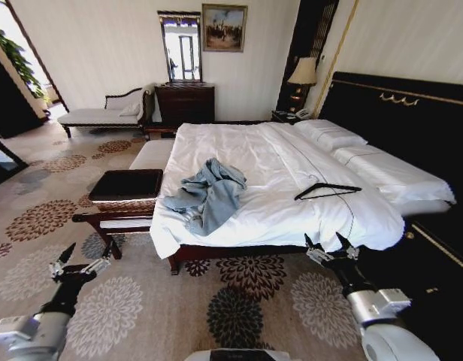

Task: Pick up the clothes from the bed and hang them on the clothes hanger.

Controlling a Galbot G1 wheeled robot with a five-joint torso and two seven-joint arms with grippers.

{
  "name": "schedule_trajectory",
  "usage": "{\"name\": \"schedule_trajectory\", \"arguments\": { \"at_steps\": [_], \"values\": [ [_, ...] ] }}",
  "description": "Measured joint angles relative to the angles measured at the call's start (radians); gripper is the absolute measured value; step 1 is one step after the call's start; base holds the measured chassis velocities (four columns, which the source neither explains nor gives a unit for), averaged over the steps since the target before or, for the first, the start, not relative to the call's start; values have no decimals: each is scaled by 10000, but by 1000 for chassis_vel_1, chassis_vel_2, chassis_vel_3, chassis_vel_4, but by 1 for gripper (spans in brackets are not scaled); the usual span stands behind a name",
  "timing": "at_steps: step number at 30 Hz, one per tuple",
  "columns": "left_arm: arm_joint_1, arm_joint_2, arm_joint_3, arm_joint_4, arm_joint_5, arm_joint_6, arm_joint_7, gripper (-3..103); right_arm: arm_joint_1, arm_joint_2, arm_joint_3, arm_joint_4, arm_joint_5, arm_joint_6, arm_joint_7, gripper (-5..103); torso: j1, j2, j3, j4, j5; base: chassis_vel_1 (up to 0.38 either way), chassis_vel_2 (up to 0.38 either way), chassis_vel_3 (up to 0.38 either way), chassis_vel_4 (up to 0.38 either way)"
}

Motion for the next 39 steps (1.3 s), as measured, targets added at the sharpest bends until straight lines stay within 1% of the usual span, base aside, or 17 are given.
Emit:
{"name": "schedule_trajectory", "arguments": {
  "at_steps": [2, 3, 4, 5, 10, 18, 30, 39],
  "values": [
    [-4, -1, 2, 21, 108, -15, -19, 100, -1, -3, -97, -6, -79, -2, 3, 100, 0, 0, 0, 1, 0, 0, 0, 0, 0],
    [-21, 0, 22, 37, 84, -69, -46, 95, -2, -3, -158, -8, -151, -1, 4, 100, 0, 0, 0, 1, 0, 0, 0, 0, 0],
    [-21, 0, 22, 37, 84, -69, -46, 95, -2, -3, -158, -8, -151, -1, 4, 100, 0, 0, 0, 1, 0, 0, 0, 0, 0],
    [-23, -1, 24, 36, 30, -88, -51, 98, -4, 4, -180, -8, -157, -2, 7, 100, 0, 0, 0, 1, -1, 0, 0, 0, 0],
    [10, -38, 22, 4, -156, -137, -76, 100, -28, 31, -188, 54, -23, -19, 33, 100, -1, 0, 0, -1, 0, 0, 0, 0, 0],
    [1, -36, -1, 90, 3, -249, -79, 100, -20, -5, -185, 67, 13, -48, -23, 100, 0, 0, 0, 0, 0, 0, 0, 0, 0],
    [8, -47, 54, 182, 27, -310, -47, 100, -27, 69, -266, 5, -12, -50, -39, 100, -2, 0, -1, 0, 0, -5, 10, 4, -6],
    [53, -101, 47, 216, 19, -364, -46, 100, -45, 98, -289, -6, -57, -55, -40, 100, -1, 0, 0, 0, 0, -113, 111, 100, -116]
  ]
}}
